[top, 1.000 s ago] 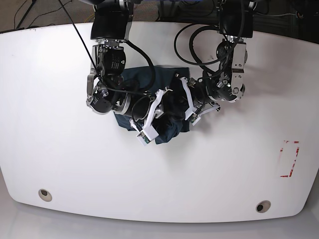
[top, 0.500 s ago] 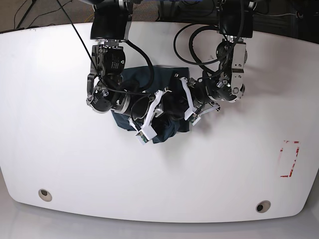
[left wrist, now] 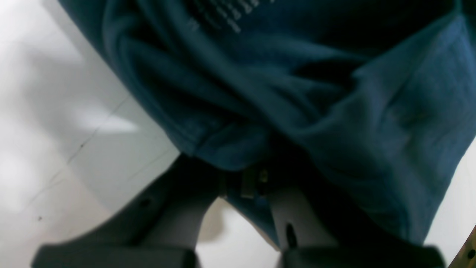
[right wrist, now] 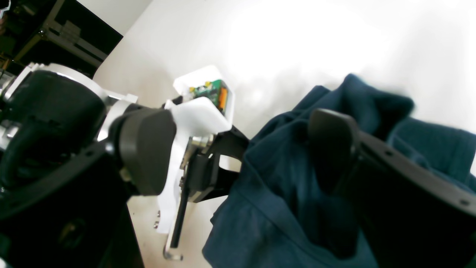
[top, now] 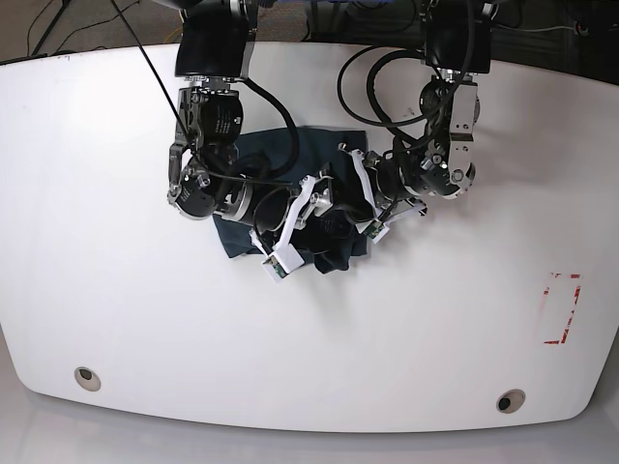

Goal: Layout the t-shirt on the table in an organized manner, then fold the t-shirt properly
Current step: 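Fold the strip ends inward toward each other with both grippers, then press the folded bundle down and release with the left gripper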

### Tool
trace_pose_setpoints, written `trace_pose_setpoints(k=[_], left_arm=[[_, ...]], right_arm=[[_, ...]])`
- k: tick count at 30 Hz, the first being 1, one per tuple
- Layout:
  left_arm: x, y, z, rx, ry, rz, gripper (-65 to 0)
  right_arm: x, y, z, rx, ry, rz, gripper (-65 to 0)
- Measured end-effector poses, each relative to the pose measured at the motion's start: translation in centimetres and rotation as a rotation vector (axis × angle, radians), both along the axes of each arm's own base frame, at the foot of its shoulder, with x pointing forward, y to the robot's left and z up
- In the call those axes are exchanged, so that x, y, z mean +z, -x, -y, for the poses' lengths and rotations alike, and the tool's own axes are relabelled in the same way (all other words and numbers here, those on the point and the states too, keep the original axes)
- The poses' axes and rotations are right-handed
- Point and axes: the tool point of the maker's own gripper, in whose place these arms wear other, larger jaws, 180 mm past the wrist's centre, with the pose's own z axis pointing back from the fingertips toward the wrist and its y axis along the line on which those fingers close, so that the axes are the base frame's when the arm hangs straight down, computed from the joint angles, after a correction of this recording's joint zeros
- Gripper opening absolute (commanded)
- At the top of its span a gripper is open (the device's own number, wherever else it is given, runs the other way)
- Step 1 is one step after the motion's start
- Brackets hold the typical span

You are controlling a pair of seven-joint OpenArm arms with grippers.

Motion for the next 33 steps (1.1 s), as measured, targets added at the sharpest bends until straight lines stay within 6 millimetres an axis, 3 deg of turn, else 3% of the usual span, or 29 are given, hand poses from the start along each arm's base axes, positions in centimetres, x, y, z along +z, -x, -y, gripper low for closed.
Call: trace_pose_setpoints(k=[6,16,33], left_arm=[[0.1,-0.2,-0.3,0.009,0.000,0.002,-60.1],[0.7,-1.2,-2.3,0.062,-0.028,0.016,-41.0],[4.7,-3.1,-4.8,0.133,-0.050,0.143,-28.7]], right_arm=[[0.1,0.0,0.0,0.001,-0.005,0.001,-10.6],[1.6,0.2,0.2,0.019,-0.095,0.015,-10.6],[1.1,-0.1,2.1,0.009,-0.057,0.023,-10.6]])
